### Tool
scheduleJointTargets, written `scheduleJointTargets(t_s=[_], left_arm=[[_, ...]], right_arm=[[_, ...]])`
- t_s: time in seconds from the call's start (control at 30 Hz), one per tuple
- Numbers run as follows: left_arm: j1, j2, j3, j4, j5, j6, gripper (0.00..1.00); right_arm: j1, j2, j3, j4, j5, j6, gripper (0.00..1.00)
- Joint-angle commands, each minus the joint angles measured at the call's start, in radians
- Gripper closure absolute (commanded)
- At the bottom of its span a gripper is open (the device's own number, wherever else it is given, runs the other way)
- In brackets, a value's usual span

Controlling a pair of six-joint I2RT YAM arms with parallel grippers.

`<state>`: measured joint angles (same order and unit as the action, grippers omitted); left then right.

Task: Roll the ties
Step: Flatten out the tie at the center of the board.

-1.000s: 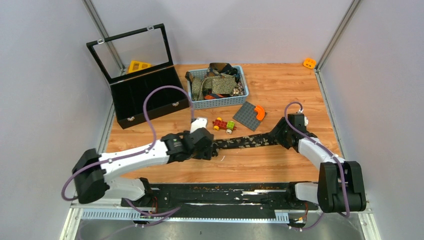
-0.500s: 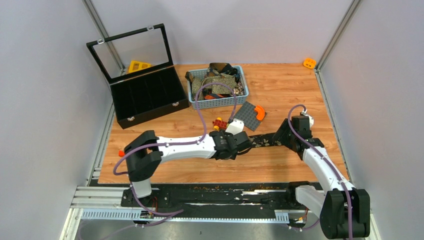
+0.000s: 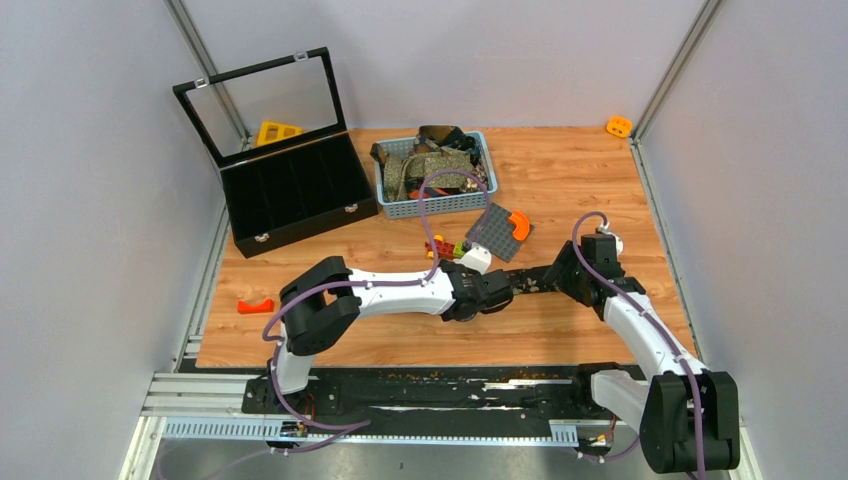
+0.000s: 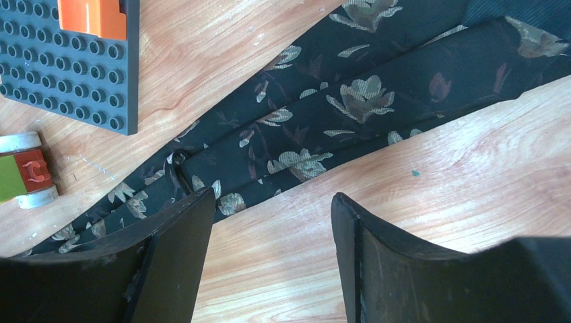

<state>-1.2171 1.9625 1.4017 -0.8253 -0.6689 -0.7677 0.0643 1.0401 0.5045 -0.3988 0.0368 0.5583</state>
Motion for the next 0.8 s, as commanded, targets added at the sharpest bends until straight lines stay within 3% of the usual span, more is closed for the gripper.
scheduleJointTargets(t_s=[0.0, 0.17, 0.37, 0.57, 0.67, 0.77], left_arm=[[-0.001, 0.034, 0.025, -0.006, -0.036, 0.009, 0.36], [-0.001, 0.065, 0.032, -0.018, -0.039, -0.002, 0.39], [0.002, 0.039, 0.023, -0.036, -0.074, -0.012, 0.71], [0.007, -0.066, 0.025, -0.065, -0.064, -0.017, 0.92], [0.034, -0.163, -0.015, -0.054, -0.034, -0.022, 1.0], [0.095, -0.297, -0.101, 0.012, 0.039, -0.015, 1.0]], right_arm=[[0.005, 0.003, -0.006, 0.048, -0.017, -0.017, 0.35], [0.004, 0.005, -0.009, 0.051, -0.016, -0.021, 0.35], [0.005, 0.009, -0.012, 0.056, -0.016, -0.023, 0.35], [0.005, 0.009, -0.012, 0.055, -0.012, -0.025, 0.35], [0.004, 0.006, -0.012, 0.055, -0.01, -0.025, 0.35], [0.005, 0.006, -0.011, 0.056, -0.01, -0.028, 0.35]])
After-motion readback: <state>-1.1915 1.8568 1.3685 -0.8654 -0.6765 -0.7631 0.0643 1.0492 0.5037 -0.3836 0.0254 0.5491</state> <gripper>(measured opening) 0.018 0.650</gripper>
